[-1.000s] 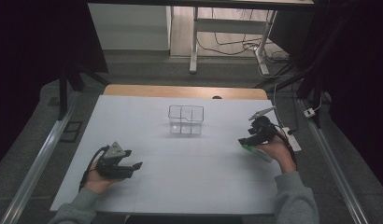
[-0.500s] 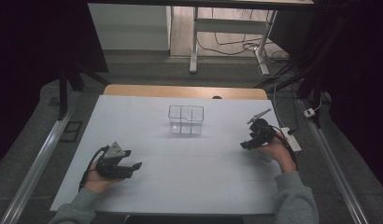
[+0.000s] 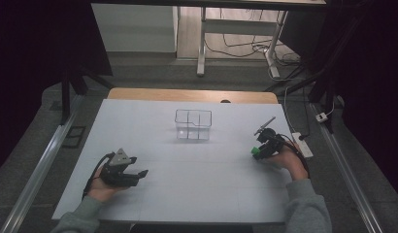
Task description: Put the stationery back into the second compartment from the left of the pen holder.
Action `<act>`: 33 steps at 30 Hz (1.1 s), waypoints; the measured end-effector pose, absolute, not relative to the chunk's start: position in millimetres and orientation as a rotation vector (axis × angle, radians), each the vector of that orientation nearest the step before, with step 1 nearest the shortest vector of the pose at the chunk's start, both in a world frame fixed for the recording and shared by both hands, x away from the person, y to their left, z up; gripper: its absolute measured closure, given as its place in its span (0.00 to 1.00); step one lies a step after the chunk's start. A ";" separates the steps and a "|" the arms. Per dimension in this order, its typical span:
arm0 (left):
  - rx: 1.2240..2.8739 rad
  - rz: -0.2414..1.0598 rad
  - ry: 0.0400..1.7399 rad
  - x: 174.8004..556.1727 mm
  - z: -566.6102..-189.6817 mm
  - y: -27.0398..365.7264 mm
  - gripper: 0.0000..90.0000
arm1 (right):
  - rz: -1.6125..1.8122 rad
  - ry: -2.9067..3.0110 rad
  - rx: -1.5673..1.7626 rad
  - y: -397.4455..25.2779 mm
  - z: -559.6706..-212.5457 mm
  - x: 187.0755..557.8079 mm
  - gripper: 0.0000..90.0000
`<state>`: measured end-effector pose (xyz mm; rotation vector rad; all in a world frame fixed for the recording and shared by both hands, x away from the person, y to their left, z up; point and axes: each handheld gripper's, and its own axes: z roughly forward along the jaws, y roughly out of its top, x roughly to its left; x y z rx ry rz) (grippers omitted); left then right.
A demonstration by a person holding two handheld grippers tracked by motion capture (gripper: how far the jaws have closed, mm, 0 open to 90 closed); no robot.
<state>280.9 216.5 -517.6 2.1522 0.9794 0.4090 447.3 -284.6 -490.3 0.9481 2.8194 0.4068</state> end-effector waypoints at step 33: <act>2.147 0.412 0.984 281.8 -518.0 218.3 0.36 | 0.834 2.649 0.890 -291.3 -438.6 427.9 0.74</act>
